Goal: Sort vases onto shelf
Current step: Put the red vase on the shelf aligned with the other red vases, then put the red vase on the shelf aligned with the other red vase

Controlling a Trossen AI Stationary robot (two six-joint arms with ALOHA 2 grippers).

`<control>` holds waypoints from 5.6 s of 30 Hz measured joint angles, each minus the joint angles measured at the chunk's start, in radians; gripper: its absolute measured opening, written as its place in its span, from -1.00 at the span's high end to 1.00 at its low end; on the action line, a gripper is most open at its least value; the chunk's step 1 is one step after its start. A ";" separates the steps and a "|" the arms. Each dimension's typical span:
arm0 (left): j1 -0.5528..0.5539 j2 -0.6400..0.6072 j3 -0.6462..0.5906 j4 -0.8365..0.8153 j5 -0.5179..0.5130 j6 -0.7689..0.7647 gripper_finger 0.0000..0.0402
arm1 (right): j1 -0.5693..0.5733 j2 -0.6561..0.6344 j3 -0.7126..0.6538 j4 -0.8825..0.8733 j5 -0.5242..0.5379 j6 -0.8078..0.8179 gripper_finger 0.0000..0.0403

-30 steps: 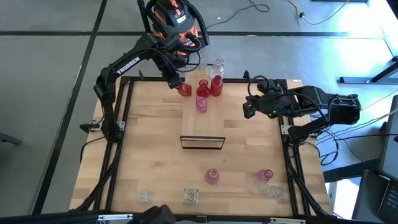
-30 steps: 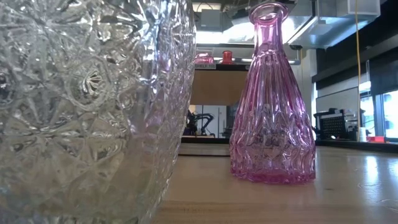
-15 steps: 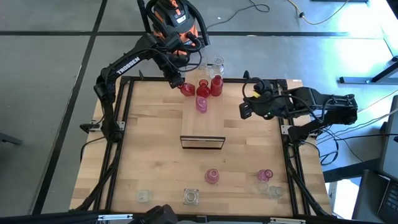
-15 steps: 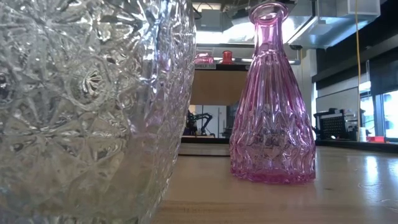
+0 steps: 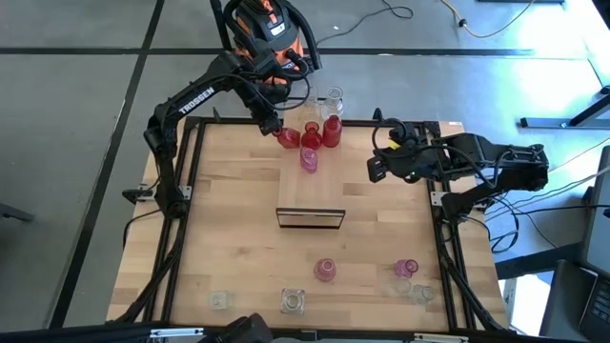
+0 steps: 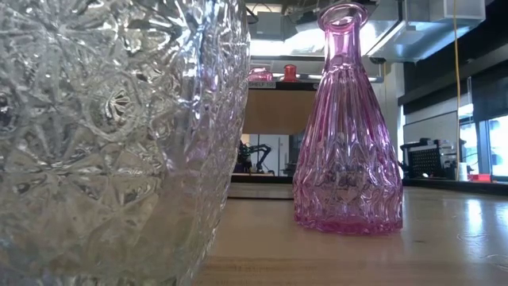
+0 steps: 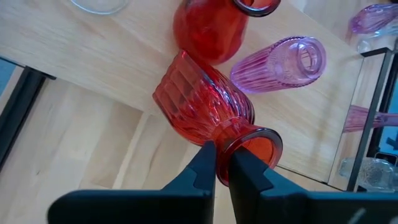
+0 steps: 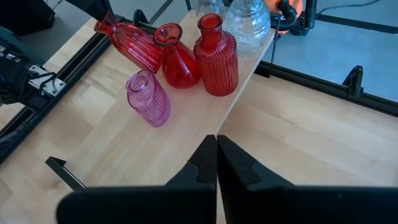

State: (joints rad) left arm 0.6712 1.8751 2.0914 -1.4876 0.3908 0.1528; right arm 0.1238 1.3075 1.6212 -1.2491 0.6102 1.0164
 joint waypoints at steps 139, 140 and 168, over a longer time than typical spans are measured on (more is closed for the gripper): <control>0.216 -0.618 -1.937 1.952 -0.106 -1.355 0.43 | 0.000 -0.001 0.001 0.029 -0.045 0.012 1.00; 0.216 -0.609 -1.937 1.971 -0.110 -1.356 0.43 | 0.000 -0.001 0.001 0.029 -0.045 0.012 1.00; 0.214 -0.625 -1.902 2.168 0.086 -1.275 0.97 | 0.000 -0.001 0.001 0.028 -0.073 0.027 1.00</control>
State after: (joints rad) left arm 0.8849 1.2502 0.1899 0.6800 0.4773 -1.1218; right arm 0.1241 1.3067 1.6218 -1.2213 0.5376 1.0431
